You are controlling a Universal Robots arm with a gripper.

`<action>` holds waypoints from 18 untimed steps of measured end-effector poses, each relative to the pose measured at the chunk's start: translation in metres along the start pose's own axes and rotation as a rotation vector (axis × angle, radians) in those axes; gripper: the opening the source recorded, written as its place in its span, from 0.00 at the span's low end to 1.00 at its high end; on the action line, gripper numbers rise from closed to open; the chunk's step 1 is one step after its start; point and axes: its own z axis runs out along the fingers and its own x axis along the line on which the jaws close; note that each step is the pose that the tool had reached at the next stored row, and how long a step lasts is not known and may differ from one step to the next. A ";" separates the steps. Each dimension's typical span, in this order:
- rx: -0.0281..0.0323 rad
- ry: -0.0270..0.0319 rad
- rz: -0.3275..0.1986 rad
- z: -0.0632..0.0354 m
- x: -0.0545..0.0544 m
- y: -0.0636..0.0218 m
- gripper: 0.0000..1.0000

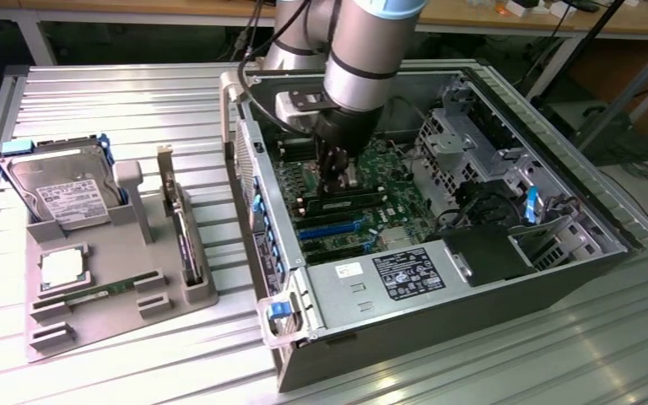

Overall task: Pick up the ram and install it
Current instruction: 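Press down the ram until it locks into place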

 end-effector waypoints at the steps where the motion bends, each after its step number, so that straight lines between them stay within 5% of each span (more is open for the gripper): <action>1: 0.0014 0.0041 0.000 0.0001 0.000 0.0060 0.10; 9: 0.0034 0.0056 0.000 0.0172 0.000 0.0059 0.10; 18: -0.0004 0.0051 0.000 -0.0024 0.000 -0.0597 0.10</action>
